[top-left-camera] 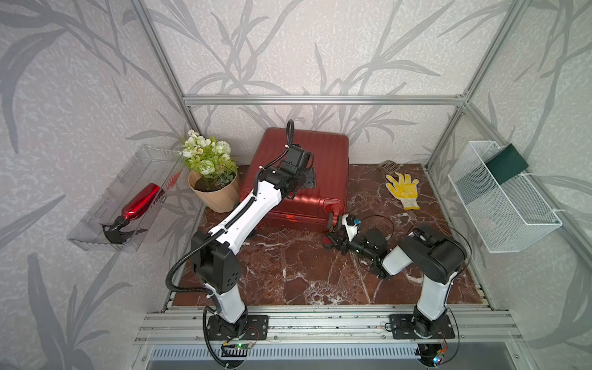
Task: Open the suitcase zippers
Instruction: Unzip the zipper on the suitcase.
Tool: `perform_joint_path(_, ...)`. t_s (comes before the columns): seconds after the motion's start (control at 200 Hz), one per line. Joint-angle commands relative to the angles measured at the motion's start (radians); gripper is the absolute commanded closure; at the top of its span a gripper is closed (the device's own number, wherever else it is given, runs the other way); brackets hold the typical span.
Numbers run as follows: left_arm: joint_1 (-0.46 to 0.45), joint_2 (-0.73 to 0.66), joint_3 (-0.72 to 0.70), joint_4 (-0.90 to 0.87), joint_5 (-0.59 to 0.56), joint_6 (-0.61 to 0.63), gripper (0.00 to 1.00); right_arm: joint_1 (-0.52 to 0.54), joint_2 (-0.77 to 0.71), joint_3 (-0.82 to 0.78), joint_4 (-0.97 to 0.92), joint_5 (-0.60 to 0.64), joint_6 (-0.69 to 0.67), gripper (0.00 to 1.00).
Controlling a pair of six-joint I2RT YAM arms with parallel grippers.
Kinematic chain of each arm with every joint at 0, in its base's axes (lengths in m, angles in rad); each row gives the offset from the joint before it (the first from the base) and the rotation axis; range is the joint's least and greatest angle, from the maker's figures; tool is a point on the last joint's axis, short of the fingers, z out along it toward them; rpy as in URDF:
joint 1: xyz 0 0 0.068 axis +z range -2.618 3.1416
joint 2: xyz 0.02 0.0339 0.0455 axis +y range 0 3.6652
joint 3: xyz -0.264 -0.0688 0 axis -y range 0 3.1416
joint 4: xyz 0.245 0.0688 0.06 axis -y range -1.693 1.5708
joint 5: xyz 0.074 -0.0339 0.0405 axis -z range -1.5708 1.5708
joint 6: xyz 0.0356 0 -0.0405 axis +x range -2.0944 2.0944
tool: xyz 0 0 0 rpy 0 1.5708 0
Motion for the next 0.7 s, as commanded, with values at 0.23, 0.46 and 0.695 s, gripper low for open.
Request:
perform_joint_path(0.23,-0.003,0.018,-0.052,-0.066,0.032,-0.015,0.31,-0.012,0.009,0.081,0.013,0.008,0.032,0.72)
perform_joint_path(0.46,-0.004,0.011,-0.07,-0.058,0.034,-0.024,0.31,-0.015,0.006,0.078,0.013,0.053,0.041,0.89)
perform_joint_path(0.695,-0.004,0.008,-0.08,-0.062,0.021,-0.018,0.31,-0.016,-0.033,0.076,0.013,0.028,0.045,0.87)
